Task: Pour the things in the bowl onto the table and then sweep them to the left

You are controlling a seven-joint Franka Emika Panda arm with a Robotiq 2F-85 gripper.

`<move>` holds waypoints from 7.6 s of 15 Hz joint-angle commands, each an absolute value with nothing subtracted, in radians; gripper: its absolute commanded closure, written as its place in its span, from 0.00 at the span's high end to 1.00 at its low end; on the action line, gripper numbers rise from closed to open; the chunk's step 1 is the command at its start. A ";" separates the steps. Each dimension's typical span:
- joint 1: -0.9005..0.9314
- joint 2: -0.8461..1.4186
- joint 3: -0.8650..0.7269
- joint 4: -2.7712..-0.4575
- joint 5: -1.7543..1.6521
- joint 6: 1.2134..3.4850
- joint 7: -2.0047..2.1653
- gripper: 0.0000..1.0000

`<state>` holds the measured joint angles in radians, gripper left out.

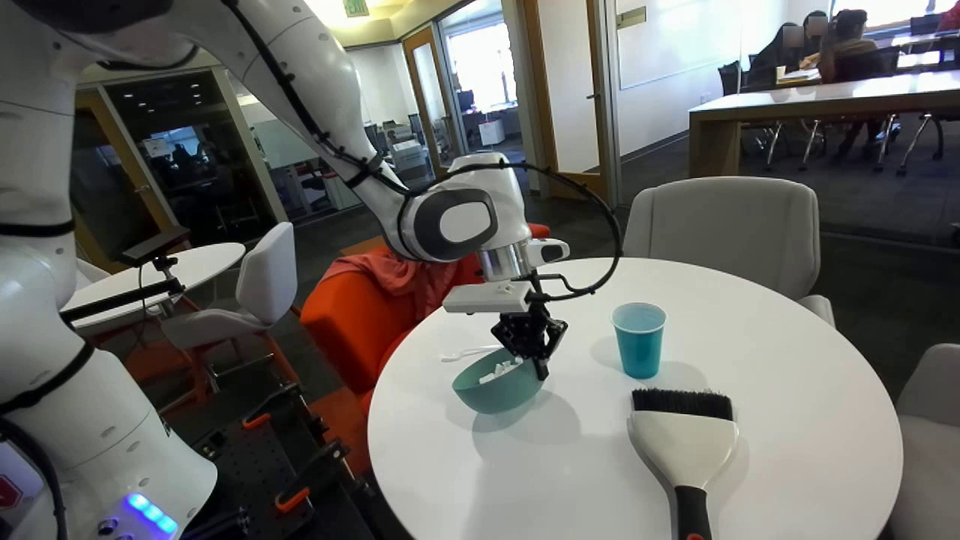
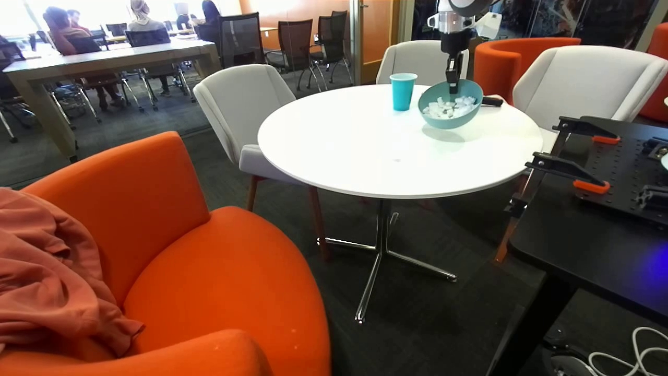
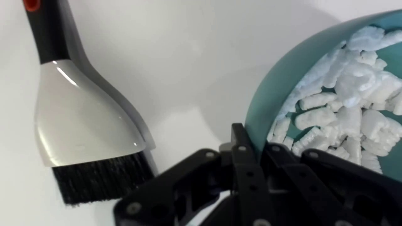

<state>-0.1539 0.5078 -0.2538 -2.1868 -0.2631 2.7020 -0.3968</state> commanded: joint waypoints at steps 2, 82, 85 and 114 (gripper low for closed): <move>0.198 0.464 -0.576 -2.252 -0.457 2.683 -0.041 0.02; -0.087 0.814 -0.041 -1.518 -0.451 2.482 0.065 0.02; -0.112 0.883 -0.002 -1.422 -0.303 2.450 -0.125 0.02; -0.089 0.761 0.005 -1.470 -0.205 2.215 -0.403 1.00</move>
<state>-0.1194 0.9298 0.0333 -1.2762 -0.1814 2.2475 -0.4440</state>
